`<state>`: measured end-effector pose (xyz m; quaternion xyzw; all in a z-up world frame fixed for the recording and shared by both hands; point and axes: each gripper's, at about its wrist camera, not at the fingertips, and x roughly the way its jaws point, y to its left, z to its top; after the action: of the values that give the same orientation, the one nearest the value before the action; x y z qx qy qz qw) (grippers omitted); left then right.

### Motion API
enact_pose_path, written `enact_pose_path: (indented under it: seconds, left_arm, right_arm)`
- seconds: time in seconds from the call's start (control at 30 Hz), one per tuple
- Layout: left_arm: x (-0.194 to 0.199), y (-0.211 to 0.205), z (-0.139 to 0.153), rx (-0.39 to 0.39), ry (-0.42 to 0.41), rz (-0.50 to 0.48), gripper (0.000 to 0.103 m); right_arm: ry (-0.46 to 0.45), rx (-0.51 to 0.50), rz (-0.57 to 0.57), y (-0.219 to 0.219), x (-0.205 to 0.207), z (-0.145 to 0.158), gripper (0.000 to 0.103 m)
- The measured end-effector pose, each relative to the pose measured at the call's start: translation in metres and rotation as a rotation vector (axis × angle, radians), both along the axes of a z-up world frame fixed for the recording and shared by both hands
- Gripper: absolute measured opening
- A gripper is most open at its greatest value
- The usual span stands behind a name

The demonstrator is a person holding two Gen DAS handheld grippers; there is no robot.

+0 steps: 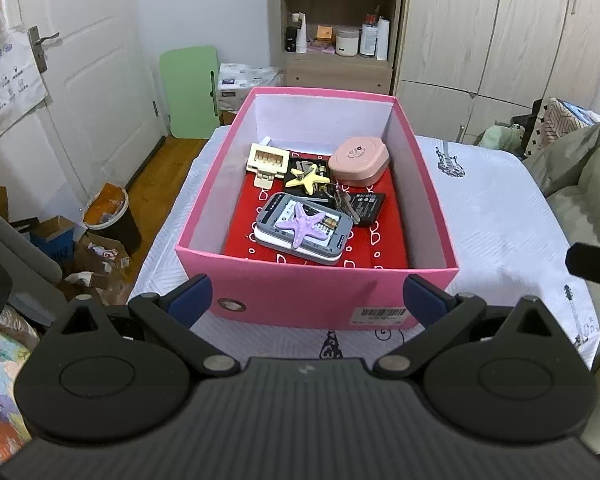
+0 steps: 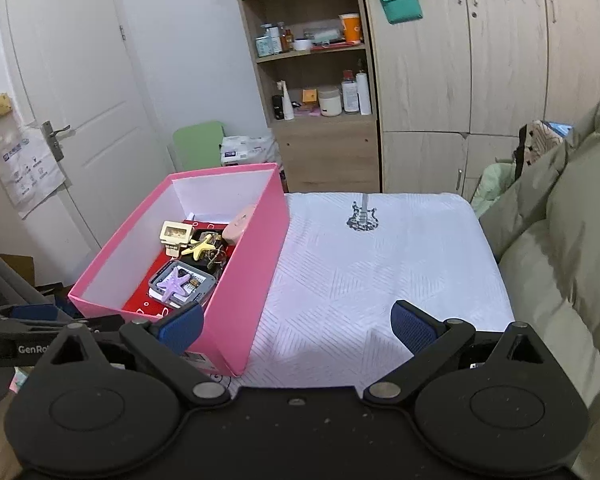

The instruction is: Organize rigid objects

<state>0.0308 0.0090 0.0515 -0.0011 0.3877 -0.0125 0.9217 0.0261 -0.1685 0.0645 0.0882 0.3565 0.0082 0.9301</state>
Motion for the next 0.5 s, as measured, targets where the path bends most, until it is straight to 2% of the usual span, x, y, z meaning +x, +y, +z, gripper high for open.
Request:
enact_pose_path:
  seconds: [0.23,0.5]
  left_arm:
    - [0.0013,-0.0011,0.0022,0.003,0.000,0.018,0.103]
    - [-0.0017,-0.0052,0.0042,-0.008,0.002,-0.005,0.103]
  right_arm:
    - [0.023,-0.008,-0.023,-0.0022,0.0038,-0.0039,0.102]
    - [0.028,-0.027,-0.017,-0.0009,0.0024,-0.0034,0.102]
